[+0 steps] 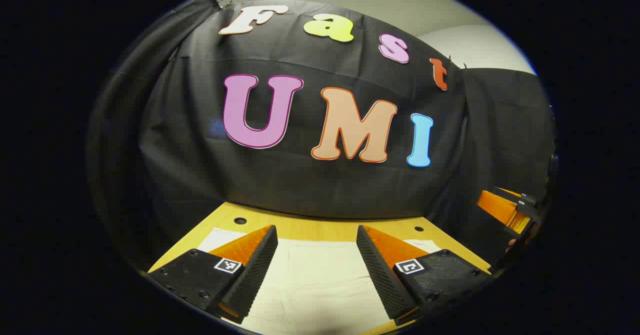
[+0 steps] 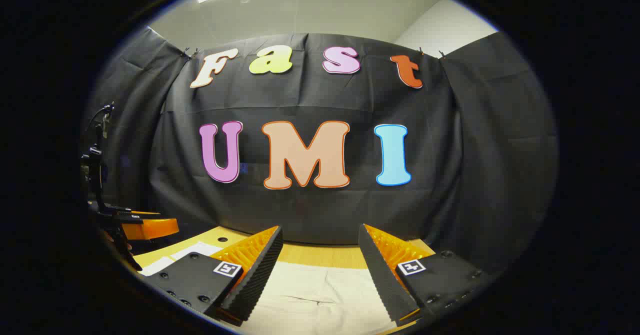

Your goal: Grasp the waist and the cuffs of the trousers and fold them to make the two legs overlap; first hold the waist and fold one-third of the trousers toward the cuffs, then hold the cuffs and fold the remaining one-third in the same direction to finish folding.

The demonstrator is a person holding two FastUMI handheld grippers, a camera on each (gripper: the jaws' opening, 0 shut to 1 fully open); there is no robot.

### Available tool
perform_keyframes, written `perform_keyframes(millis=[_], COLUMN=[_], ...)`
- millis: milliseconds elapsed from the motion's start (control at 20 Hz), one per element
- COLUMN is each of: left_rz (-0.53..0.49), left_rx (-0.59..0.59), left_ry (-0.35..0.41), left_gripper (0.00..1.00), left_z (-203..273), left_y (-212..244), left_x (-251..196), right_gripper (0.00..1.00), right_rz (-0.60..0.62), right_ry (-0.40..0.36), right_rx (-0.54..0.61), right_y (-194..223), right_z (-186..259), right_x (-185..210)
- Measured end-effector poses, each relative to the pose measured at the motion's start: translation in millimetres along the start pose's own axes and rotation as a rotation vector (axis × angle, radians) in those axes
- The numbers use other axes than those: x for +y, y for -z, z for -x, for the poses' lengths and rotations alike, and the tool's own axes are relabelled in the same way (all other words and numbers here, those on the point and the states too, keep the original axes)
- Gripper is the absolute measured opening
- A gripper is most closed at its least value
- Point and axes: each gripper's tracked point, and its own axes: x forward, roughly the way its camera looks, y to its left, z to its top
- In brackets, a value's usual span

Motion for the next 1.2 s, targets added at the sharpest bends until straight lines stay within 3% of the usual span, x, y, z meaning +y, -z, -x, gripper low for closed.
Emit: perform_keyframes(millis=[1000,1200], left_rz=[-0.008,-0.012], left_rx=[0.029,0.07], left_ry=[-0.005,0.03], left_gripper=[0.95,0.95], left_z=[11.9,12.6], left_y=[15.4,27.0], left_x=[-2.6,5.0], right_gripper=[0.96,0.97], right_rz=[-0.005,0.004], right_ry=[-0.005,-0.005], right_rx=[0.016,0.041], right_y=[1.4,9.1], right_z=[7.1,9.1], right_x=[-5.5,-4.6])
